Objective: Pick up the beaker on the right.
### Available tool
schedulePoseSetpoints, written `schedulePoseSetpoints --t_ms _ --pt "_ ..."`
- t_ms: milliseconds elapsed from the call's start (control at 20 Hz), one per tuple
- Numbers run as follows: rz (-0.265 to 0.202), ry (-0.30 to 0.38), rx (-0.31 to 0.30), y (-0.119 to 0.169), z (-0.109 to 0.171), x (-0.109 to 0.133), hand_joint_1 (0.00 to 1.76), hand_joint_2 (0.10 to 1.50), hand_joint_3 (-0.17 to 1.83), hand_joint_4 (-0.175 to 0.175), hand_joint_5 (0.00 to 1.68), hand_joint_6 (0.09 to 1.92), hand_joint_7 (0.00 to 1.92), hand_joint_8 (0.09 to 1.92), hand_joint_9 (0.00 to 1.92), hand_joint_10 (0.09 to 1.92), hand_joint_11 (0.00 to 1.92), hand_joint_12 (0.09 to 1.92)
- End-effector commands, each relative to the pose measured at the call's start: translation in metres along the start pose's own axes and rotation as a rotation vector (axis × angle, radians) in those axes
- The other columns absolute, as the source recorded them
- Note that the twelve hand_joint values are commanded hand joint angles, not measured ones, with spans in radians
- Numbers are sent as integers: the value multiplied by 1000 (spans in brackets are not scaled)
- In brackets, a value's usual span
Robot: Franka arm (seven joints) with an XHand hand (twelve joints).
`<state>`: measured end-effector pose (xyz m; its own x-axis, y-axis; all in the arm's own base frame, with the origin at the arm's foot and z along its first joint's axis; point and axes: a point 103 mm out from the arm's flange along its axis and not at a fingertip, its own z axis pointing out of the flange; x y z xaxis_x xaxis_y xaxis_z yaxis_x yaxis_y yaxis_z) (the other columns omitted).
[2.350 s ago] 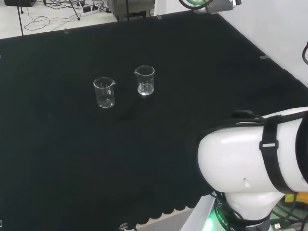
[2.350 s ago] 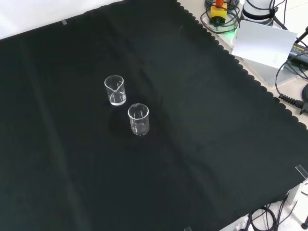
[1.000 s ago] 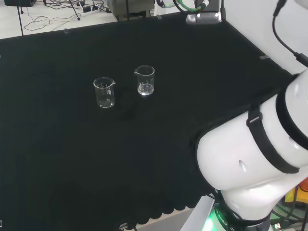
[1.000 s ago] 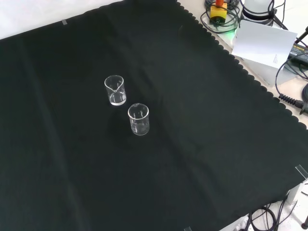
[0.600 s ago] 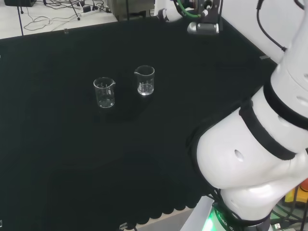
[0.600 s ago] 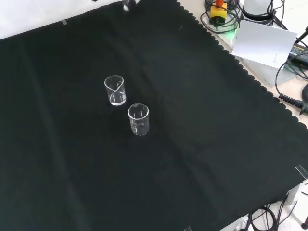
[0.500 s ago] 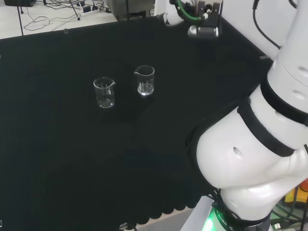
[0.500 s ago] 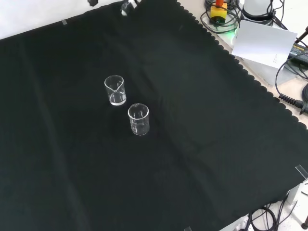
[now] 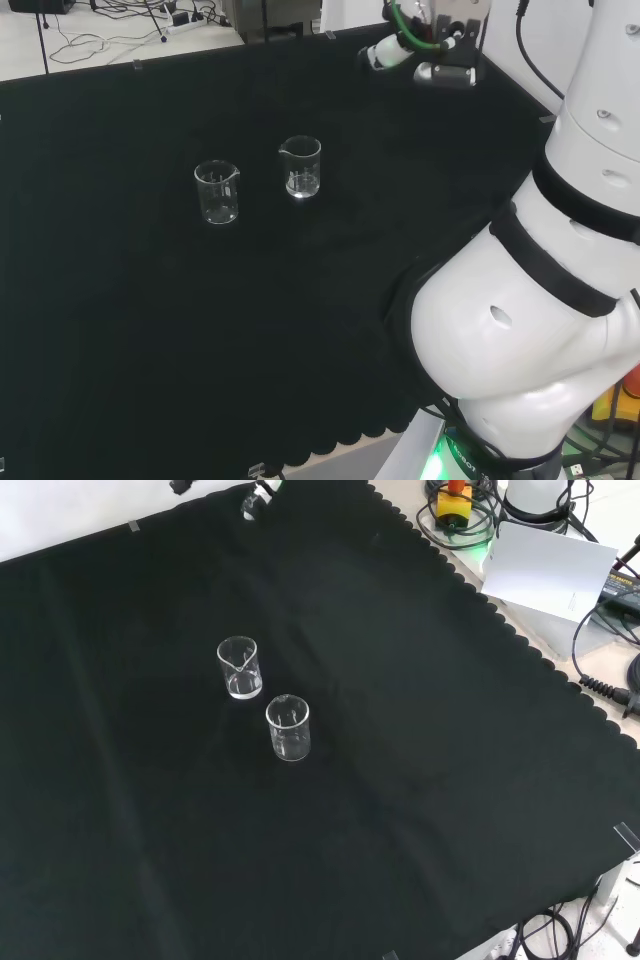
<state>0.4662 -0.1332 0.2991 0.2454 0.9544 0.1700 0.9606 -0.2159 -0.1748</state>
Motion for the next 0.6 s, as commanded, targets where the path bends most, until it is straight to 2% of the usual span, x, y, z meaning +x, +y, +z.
schedulePoseSetpoints --t_ms 50,150,250,400,600 --pt "-72 156 64 54 82 7 705 781 307 -7 325 87 90 511 229 648 0 1366" --pt "-79 165 78 57 93 6 714 773 314 -7 325 87 90 512 229 648 0 1367" --pt "-88 174 90 61 100 7 746 713 402 -10 341 87 102 523 257 648 0 1383" --pt "-130 162 89 64 108 9 766 649 502 -14 364 87 119 535 282 647 0 1398" --pt "-166 180 107 67 118 11 805 593 562 -22 436 87 170 551 324 637 0 1402"
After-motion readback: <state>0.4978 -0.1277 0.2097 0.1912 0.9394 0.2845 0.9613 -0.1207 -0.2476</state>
